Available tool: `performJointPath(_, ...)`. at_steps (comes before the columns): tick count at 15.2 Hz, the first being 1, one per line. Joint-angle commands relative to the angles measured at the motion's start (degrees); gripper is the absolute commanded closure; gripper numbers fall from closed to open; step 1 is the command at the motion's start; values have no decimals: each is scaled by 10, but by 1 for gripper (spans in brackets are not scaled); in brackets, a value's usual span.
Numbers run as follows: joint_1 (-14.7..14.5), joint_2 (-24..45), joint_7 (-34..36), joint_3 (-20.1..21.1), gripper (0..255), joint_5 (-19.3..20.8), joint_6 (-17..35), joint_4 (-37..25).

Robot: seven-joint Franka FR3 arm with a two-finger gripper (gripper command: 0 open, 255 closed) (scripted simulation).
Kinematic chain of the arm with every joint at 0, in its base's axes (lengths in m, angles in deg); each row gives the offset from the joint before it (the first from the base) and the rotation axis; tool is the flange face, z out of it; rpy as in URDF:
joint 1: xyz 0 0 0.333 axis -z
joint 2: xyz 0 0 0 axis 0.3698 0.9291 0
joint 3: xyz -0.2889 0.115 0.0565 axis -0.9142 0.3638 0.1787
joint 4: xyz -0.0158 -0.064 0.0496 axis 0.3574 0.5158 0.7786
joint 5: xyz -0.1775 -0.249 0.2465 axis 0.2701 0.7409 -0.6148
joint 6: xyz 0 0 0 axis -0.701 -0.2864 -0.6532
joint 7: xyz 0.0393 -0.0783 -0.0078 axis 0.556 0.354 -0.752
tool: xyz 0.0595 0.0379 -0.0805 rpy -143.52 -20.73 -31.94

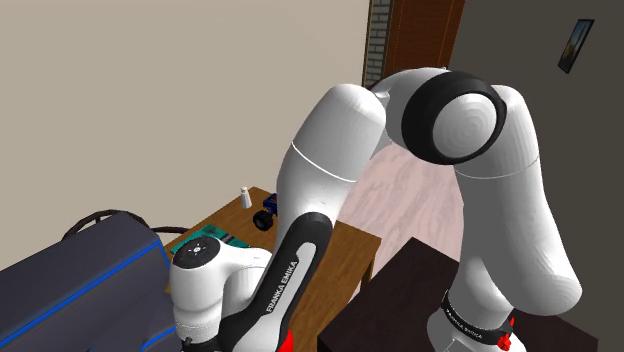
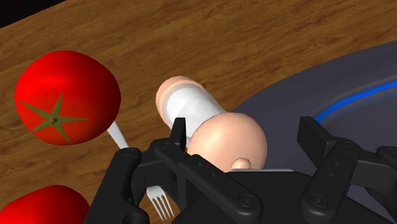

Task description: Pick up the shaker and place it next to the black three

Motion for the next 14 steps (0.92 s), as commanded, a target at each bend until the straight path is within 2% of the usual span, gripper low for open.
performJointPath(1,0,0,0,0,0,0,0,0)
performJointPath(6,29,-73,-24,30,0,-34,-51,21)
performJointPath(14,28,-73,-25,29,0,-34,-51,21)
